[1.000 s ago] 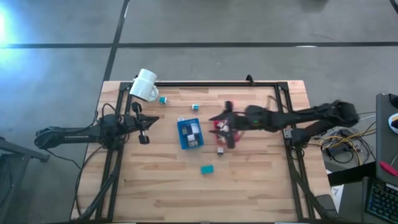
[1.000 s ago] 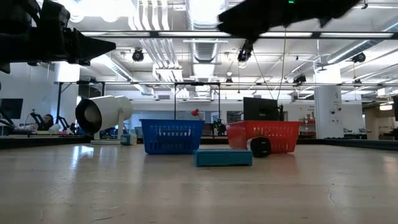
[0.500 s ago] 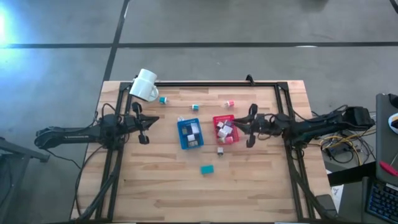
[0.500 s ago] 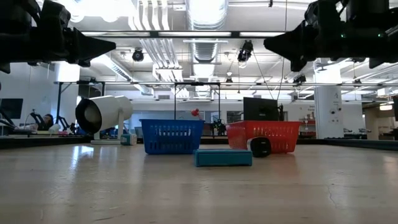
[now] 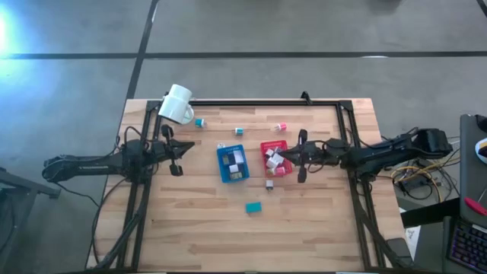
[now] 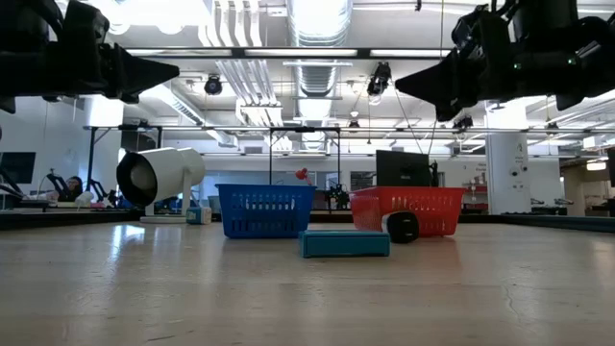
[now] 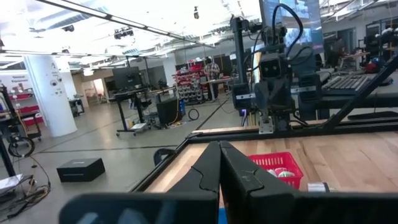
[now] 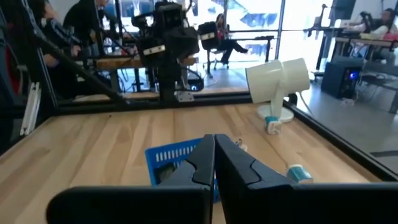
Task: Pick & Place Office items
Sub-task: Put the pink charger adapter into the red bin
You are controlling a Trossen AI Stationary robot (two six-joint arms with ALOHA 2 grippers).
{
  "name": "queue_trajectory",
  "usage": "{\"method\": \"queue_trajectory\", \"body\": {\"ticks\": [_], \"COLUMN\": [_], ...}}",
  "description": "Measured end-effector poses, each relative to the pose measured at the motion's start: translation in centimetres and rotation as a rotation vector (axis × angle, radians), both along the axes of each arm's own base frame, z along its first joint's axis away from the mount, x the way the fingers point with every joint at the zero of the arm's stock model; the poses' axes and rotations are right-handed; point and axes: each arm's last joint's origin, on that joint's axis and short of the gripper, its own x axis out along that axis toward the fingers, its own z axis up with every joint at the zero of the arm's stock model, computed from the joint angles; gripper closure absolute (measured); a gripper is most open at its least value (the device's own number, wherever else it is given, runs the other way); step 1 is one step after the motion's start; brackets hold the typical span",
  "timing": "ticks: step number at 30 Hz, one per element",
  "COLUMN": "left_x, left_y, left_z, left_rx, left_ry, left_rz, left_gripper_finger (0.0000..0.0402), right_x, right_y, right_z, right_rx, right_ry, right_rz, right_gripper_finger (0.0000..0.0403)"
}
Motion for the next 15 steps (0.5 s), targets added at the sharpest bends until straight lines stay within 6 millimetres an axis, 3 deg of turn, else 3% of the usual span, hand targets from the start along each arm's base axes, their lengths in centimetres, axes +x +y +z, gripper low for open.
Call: {"method": "queue_trajectory", "body": {"ticks": [15], "left_x": [-0.3], "left_y": [-0.1], "left_z": [1.5], "left_rx": [0.036], "left_ry": [-0.151], "left_rz": [-0.023], "left_gripper_finger": [0.0396], "right_x": [2.7], "right_y": [-0.5], "right_z": [-2.0], "right_rx": [0.004], "right_ry": [0.130], "right_rz": [0.009], "right_gripper_finger": [0.0394]}}
